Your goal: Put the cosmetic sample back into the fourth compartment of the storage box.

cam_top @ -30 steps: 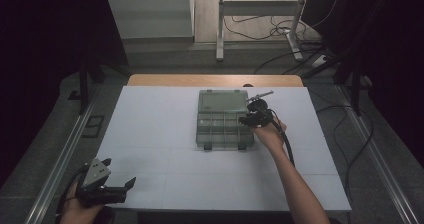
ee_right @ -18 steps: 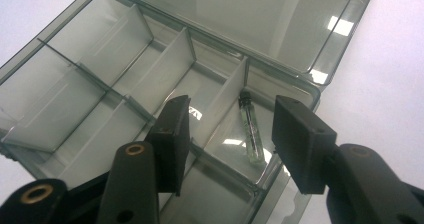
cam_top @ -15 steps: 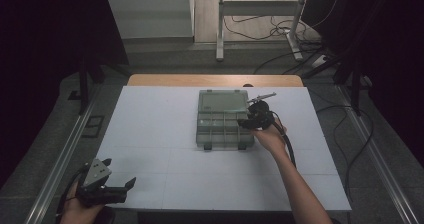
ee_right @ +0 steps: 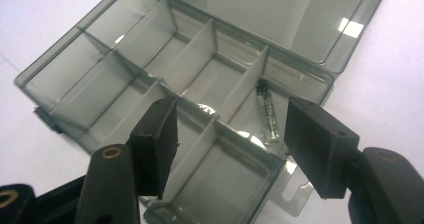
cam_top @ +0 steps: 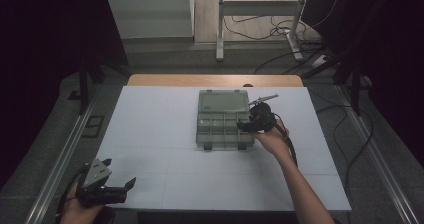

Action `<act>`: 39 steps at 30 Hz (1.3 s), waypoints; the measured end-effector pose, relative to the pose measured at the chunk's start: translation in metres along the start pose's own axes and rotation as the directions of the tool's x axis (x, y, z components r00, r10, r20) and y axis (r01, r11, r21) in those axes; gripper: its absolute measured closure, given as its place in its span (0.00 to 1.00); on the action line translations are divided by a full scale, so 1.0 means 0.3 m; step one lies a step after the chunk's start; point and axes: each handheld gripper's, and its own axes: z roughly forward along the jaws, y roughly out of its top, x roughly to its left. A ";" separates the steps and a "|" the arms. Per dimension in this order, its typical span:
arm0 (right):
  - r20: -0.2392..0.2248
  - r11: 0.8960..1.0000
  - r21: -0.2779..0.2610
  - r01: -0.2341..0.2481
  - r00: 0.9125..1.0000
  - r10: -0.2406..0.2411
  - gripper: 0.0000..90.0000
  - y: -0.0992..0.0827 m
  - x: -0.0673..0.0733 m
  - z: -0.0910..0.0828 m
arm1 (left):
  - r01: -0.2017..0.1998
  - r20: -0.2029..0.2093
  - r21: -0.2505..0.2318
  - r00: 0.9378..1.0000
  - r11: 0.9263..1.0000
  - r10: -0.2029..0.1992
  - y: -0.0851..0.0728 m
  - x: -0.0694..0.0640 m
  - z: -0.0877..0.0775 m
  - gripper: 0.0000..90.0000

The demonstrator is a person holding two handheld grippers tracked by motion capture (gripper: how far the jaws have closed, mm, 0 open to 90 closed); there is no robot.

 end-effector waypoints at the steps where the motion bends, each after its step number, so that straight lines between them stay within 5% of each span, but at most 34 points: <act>1: -0.003 1.000 -0.002 0.007 1.000 -0.007 0.40 -0.001 0.003 -0.003 | 0.001 0.001 0.000 1.000 1.000 -0.001 0.000 0.000 0.000 0.02; 14: -0.046 0.999 0.022 0.033 0.998 -0.032 0.27 -0.023 0.046 -0.050 | 0.001 0.000 0.000 1.000 1.000 -0.001 0.000 0.000 0.000 0.02; 39: -0.043 0.996 0.013 0.090 0.995 -0.089 0.07 -0.114 0.095 -0.097 | -0.002 -0.001 -0.003 1.000 1.000 0.002 0.000 -0.002 -0.001 0.02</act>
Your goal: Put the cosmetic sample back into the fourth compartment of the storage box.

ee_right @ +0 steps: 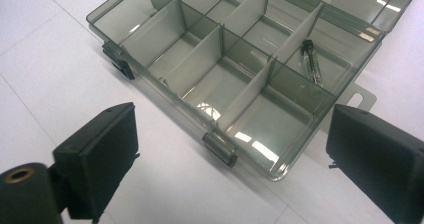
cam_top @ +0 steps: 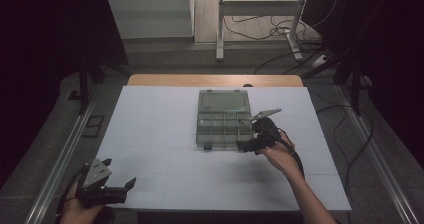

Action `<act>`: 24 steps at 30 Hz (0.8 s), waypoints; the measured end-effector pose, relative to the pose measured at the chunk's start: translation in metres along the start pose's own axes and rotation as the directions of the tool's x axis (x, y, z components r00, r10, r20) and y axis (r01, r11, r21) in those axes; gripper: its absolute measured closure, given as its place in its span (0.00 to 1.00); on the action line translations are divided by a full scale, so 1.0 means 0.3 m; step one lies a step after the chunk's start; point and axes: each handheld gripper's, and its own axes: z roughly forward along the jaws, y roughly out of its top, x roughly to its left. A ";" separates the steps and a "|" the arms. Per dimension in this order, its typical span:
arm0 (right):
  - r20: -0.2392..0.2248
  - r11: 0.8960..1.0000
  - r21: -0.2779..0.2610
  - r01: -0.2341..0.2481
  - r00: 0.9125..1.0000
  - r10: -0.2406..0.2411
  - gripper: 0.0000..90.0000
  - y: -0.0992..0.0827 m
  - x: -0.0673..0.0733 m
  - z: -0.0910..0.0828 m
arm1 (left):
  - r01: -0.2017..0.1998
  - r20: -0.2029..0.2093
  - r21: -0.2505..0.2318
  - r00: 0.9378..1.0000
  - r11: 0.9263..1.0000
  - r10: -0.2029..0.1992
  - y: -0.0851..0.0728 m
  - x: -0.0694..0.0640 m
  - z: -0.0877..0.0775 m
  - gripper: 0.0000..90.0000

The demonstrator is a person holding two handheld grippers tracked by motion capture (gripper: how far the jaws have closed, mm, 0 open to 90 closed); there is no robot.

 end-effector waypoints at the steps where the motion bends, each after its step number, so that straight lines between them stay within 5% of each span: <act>1: 0.003 1.000 -0.005 0.004 1.000 -0.004 0.06 -0.003 0.002 -0.001 | -0.001 0.000 0.000 1.000 1.000 0.001 0.000 0.000 0.000 0.02; 24: 0.034 0.997 -0.059 0.043 0.999 -0.041 0.00 -0.097 0.063 -0.118 | -0.007 0.000 0.003 1.000 1.000 0.007 0.000 -0.003 0.000 0.02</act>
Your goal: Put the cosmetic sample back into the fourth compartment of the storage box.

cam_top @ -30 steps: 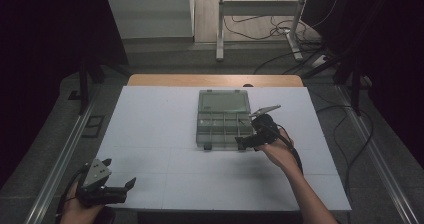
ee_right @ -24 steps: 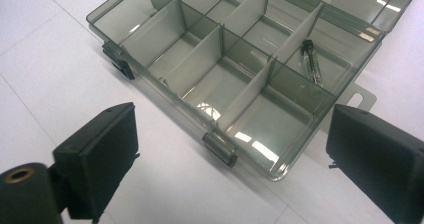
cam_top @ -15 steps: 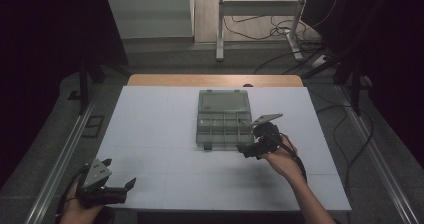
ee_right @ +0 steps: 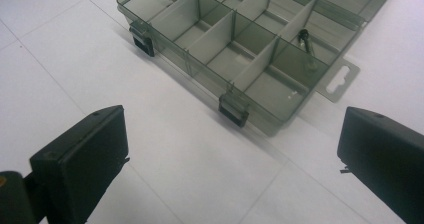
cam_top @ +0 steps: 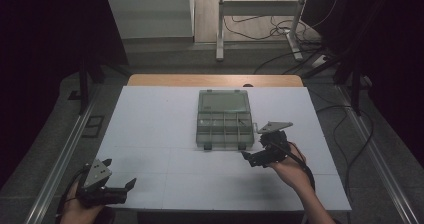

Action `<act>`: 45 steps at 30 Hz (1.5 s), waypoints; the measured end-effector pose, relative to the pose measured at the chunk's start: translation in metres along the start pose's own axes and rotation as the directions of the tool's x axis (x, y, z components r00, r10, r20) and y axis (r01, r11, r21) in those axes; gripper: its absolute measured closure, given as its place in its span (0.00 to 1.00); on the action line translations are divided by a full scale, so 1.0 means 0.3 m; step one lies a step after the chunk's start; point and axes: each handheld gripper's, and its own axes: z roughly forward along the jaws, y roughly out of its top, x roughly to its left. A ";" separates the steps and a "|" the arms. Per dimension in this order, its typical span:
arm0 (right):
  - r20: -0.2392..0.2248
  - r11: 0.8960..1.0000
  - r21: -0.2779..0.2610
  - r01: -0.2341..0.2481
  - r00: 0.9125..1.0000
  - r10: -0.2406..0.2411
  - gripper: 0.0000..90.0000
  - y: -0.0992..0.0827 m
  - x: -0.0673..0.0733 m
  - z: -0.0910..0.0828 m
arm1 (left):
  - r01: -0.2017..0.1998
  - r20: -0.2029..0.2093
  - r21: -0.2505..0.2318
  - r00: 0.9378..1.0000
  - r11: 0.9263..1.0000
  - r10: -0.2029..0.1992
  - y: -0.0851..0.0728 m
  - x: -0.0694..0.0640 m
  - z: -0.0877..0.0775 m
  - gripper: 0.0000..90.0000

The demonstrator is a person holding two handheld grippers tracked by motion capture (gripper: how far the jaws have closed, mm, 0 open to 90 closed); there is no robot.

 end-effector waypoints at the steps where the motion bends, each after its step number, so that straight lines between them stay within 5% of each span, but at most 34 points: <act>1: 0.002 1.000 -0.003 -0.003 1.000 0.003 0.00 -0.006 0.001 -0.009 | -0.001 -0.001 0.000 1.000 1.000 0.001 0.000 0.000 0.000 0.02; 32: 0.083 0.995 -0.074 -0.062 0.994 0.068 0.00 -0.203 0.011 -0.215 | 0.021 0.002 0.001 1.000 1.000 -0.021 0.001 0.006 0.003 0.02; 45: 0.123 0.992 -0.077 -0.096 0.987 0.105 0.00 -0.288 0.000 -0.245 | 0.027 0.004 -0.004 1.000 1.000 -0.027 -0.001 0.007 0.002 0.02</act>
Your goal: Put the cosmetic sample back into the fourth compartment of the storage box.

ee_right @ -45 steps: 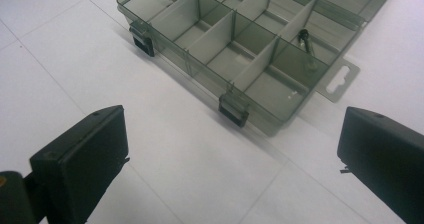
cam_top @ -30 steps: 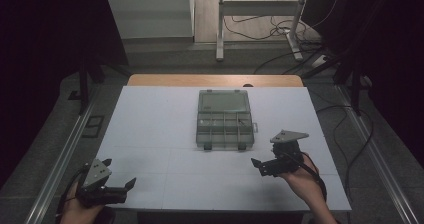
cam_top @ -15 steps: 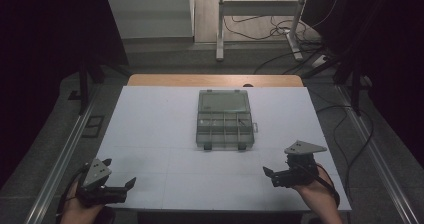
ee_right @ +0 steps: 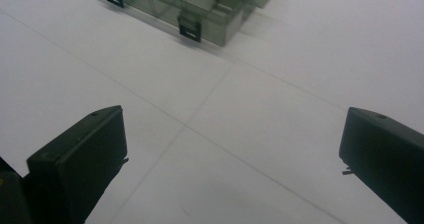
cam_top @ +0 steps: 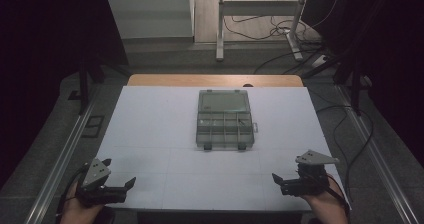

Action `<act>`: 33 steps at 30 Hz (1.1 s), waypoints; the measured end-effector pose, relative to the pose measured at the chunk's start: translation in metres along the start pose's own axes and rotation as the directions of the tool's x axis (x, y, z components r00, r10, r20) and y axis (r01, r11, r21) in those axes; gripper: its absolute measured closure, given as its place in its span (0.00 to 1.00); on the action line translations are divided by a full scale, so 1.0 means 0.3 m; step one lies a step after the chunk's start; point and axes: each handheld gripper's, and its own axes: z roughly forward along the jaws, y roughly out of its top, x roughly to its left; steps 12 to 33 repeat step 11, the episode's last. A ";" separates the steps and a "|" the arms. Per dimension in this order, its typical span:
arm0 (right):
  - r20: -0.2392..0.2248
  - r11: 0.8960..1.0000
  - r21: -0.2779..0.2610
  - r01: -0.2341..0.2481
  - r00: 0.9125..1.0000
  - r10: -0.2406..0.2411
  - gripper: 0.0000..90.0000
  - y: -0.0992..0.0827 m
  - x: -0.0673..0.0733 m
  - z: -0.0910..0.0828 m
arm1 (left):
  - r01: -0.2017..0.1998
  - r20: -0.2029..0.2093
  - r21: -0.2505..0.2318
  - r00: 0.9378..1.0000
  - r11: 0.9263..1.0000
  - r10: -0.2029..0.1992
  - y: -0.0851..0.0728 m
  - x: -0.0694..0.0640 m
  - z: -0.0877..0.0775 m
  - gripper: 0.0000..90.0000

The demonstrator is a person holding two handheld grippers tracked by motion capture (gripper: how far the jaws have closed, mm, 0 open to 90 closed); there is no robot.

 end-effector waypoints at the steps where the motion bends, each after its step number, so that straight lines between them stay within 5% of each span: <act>1: 0.006 1.000 -0.001 -0.010 1.000 0.010 0.00 -0.013 -0.005 -0.003 | 0.000 -0.001 0.002 1.000 1.000 0.000 0.000 0.000 0.000 0.02; 9: 0.011 0.998 -0.004 -0.059 0.998 0.059 0.00 -0.070 -0.025 -0.015 | -0.005 -0.003 0.006 1.000 1.000 0.005 0.002 -0.002 0.001 0.02; 33: 0.011 0.998 0.008 -0.058 0.998 0.058 0.00 -0.070 -0.025 -0.011 | -0.006 0.000 -0.001 1.000 1.000 0.006 0.002 -0.002 0.000 0.02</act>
